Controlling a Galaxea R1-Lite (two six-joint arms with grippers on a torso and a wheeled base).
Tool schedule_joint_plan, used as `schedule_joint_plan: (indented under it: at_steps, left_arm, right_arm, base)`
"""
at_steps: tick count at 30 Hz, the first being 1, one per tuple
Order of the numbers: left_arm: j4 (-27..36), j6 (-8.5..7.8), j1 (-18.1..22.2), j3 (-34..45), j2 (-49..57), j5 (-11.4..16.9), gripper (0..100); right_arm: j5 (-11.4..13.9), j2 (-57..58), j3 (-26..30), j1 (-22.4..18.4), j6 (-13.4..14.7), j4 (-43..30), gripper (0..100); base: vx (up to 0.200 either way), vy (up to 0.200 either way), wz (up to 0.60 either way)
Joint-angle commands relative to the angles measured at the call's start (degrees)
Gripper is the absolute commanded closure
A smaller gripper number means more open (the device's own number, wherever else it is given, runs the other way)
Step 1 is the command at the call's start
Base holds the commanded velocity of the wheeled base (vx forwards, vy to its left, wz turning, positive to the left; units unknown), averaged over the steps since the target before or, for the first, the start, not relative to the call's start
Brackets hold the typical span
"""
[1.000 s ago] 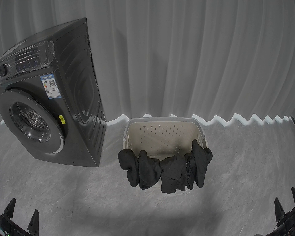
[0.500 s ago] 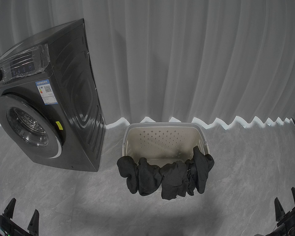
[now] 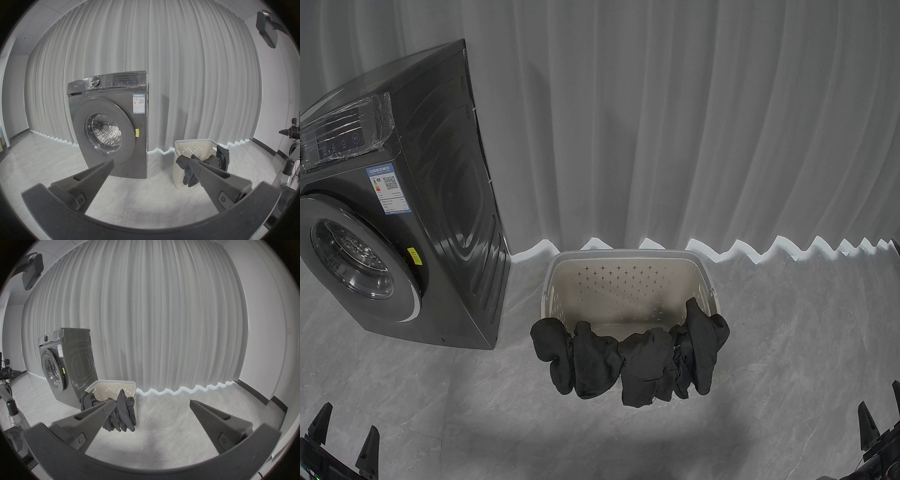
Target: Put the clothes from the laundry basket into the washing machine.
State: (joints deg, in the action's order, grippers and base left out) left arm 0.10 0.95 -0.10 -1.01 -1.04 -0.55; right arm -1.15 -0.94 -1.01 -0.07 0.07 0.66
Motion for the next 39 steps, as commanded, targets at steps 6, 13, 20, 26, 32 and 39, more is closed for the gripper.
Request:
schedule_joint_plan:
  at_steps: [6,13,20,26,32,39]
  left_arm:
    - [-0.01,0.46,0.01,0.92,1.04,-0.15,0]
    - [-0.01,0.28,0.01,0.92,1.04,-0.07,0]
    - [-0.01,0.19,0.01,0.92,1.04,-0.07,0]
    - [-0.01,0.37,0.01,0.92,1.04,-0.15,0]
    - [-0.01,0.1,0.01,0.92,1.04,0.02,0]
    - [-0.01,0.1,0.01,0.92,1.04,-0.07,0]
  right_arm:
    - [0.0,0.94,1.01,-0.01,0.01,0.04,0]
    - [0.0,0.94,1.01,-0.01,0.01,0.04,0]
    - [0.0,0.94,1.01,-0.01,0.01,0.04,0]
    - [0.0,0.94,1.01,-0.01,0.01,0.04,0]
    - [0.0,0.94,1.01,-0.01,0.01,0.04,0]
    - [0.0,0.94,1.01,-0.01,0.01,0.04,0]
  base:
    - [0.033,0.0,0.0]
    - [0.2,0.0,0.0]
    - [0.029,0.0,0.0]
    - [0.0,0.0,0.0]
    - [0.2,0.0,0.0]
    - [0.0,0.0,0.0]
